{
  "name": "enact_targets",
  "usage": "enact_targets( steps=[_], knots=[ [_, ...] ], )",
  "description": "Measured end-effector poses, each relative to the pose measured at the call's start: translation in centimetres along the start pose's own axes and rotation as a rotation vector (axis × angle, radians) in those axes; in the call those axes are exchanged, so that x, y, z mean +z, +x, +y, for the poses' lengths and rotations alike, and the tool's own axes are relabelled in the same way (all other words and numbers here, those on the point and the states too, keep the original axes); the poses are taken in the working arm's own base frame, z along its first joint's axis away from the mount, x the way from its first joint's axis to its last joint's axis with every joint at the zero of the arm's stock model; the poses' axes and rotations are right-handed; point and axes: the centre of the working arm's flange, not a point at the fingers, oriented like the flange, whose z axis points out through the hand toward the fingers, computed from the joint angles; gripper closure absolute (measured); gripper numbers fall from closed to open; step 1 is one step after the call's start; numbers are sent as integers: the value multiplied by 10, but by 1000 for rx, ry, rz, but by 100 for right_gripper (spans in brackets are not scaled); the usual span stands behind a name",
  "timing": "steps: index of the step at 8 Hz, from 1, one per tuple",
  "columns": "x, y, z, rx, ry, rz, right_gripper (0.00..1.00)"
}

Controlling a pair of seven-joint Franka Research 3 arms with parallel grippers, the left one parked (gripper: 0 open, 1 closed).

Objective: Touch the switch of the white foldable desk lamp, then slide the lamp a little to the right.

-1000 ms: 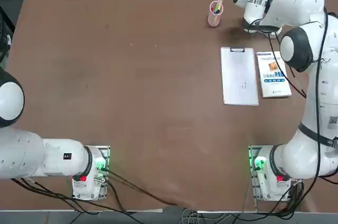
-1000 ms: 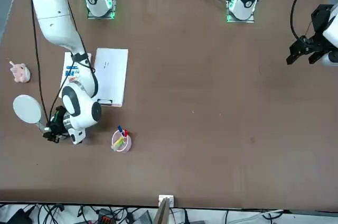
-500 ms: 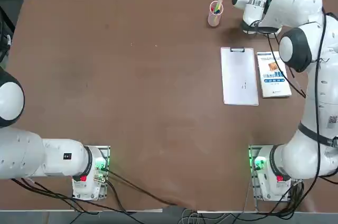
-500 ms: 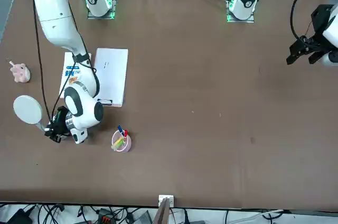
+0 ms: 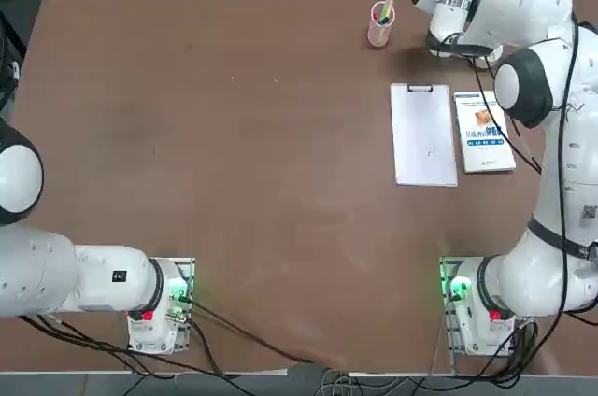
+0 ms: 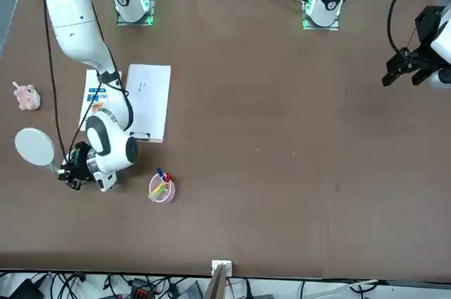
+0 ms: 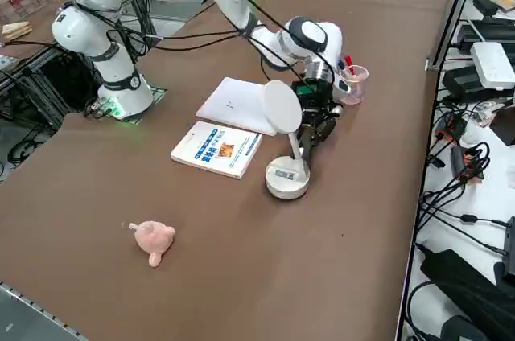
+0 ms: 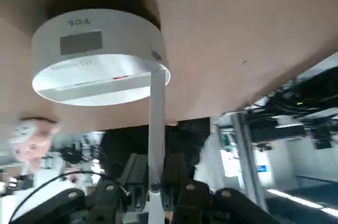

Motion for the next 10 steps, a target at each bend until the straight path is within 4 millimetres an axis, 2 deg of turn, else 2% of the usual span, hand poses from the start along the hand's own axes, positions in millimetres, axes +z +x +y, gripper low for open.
enact_targets(
  steps=[1,3,5,7,10],
  knots=[
    [13,-19,6,31,65,37,85],
    [56,-54,7,99,222,85,85],
    [94,-70,-4,154,347,85,85],
    [114,-82,-13,217,433,53,85],
    [123,-96,-13,350,477,-3,85]
  ],
)
